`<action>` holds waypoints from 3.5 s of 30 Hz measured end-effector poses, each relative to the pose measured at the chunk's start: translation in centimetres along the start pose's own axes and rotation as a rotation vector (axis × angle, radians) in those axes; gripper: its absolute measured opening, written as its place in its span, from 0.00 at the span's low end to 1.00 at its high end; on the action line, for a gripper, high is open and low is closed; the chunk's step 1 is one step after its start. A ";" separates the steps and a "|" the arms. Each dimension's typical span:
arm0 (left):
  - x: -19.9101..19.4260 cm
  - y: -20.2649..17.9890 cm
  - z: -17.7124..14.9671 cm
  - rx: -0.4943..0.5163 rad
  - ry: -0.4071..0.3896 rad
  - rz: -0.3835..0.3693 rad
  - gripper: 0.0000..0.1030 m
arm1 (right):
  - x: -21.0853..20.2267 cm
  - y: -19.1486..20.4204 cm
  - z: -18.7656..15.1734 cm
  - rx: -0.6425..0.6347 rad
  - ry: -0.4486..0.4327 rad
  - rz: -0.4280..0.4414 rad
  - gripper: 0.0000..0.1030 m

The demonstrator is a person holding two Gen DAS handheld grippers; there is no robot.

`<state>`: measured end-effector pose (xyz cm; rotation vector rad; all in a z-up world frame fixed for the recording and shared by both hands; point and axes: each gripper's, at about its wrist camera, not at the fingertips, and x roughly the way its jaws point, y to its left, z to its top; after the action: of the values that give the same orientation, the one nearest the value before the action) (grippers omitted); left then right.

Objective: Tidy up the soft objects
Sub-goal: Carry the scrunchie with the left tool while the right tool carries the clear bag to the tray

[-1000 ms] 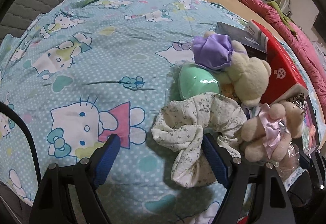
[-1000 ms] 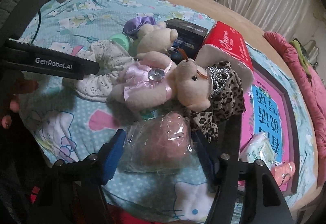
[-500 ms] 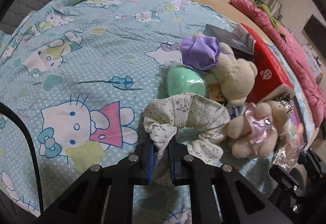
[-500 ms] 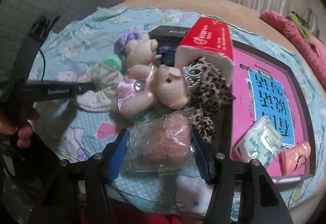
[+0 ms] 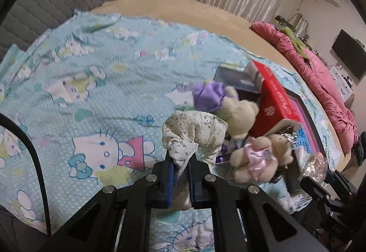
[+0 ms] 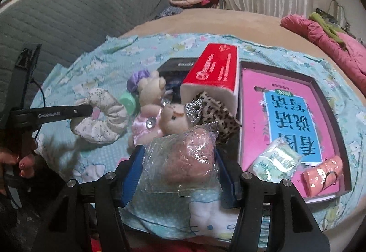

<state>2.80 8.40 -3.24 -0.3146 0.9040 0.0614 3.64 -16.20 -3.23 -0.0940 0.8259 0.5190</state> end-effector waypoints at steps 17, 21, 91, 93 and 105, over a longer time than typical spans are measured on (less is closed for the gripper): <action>-6.4 -7.6 1.7 0.170 -0.151 -0.064 0.10 | -4.0 -4.3 1.0 0.124 -0.143 -0.055 0.60; -6.9 -9.8 1.8 0.203 -0.151 -0.097 0.10 | -5.2 -5.7 1.2 0.159 -0.181 -0.078 0.60; 8.1 -27.3 -1.4 0.473 0.193 -0.160 0.11 | -4.0 -20.4 -3.0 0.441 -0.001 -0.417 0.61; 8.1 -27.3 -1.4 0.471 0.195 -0.158 0.11 | -3.7 -20.5 -3.1 0.441 0.009 -0.415 0.61; 8.6 -27.1 -1.6 0.464 0.216 -0.145 0.12 | -3.0 -20.7 -3.3 0.448 0.049 -0.419 0.62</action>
<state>11.89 -18.51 -4.28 0.0488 1.0762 -0.3187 9.63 -36.39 -5.78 0.1317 0.9231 -0.0684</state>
